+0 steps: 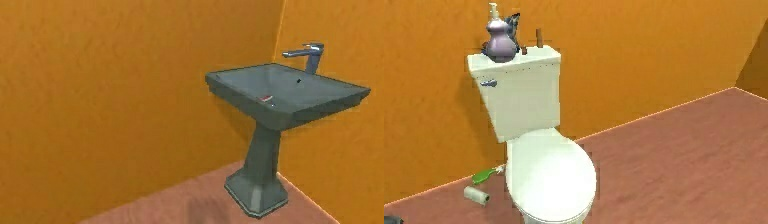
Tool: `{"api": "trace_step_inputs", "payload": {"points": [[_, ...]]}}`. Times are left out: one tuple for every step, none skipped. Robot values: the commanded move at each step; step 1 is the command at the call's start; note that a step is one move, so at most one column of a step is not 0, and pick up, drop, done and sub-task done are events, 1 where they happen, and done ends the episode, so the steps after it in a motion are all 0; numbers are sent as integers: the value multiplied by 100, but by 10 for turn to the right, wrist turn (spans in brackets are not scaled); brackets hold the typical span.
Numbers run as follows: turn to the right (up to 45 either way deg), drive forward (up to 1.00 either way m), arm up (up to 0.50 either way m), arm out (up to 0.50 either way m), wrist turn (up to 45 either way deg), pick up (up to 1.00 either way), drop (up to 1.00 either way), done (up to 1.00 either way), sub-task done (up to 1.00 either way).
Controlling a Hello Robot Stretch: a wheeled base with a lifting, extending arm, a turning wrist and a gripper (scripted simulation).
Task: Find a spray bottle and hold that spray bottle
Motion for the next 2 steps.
{"api": "trace_step_inputs", "payload": {"points": [[270,0,0,0,0,0,0,0,0],[0,45,0,0,0,0,0,0,0]]}}
